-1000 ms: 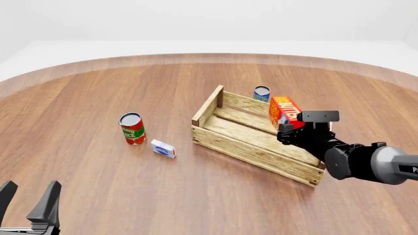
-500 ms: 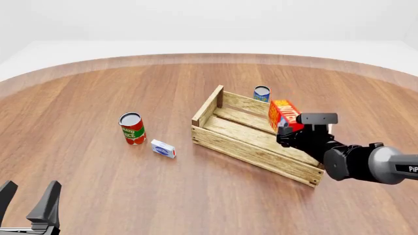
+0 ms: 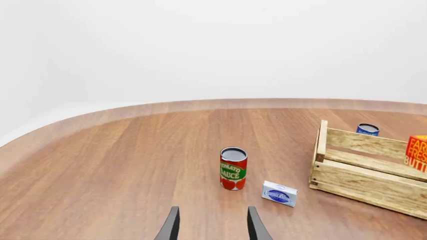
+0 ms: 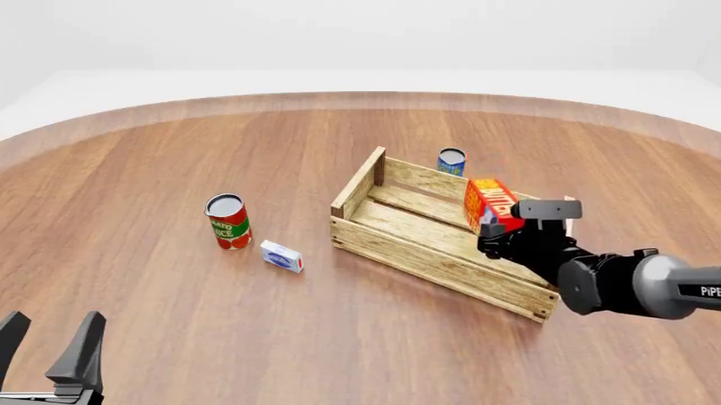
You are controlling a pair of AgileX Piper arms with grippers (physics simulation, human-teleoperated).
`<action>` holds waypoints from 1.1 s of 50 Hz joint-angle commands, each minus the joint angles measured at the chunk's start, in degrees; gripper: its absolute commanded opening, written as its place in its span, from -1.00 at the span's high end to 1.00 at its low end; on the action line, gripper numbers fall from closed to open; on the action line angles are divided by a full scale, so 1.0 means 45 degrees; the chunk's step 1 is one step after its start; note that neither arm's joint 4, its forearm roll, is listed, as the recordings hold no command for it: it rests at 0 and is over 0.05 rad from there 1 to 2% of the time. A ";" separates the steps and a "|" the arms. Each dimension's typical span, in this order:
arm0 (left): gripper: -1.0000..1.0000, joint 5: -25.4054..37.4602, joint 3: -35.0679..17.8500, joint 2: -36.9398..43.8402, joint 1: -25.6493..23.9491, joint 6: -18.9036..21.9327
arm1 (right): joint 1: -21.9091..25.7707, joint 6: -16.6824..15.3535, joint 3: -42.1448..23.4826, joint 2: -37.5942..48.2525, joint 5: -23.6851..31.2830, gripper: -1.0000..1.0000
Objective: Pick up the butter and put it in the tray.
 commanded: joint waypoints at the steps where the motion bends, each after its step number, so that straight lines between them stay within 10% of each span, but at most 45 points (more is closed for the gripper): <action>1: -1.00 0.0001 0.0000 0.0002 -0.0001 0.0001 | -0.0084 0.0289 -0.0116 -0.0044 -0.0096 1.00; 33: -1.00 0.0000 0.0000 0.0000 0.0000 0.0001 | -0.0019 0.0647 0.0177 0.0171 -0.0422 1.00; 34: -1.00 0.0001 0.0000 0.0001 0.0003 -0.0002 | -0.0020 0.0617 0.0196 0.0147 -0.0414 -1.00; 55: -1.00 -0.0001 0.0000 -0.0001 -0.0002 0.0004 | -0.0072 0.0684 0.0218 0.0114 -0.0472 -1.00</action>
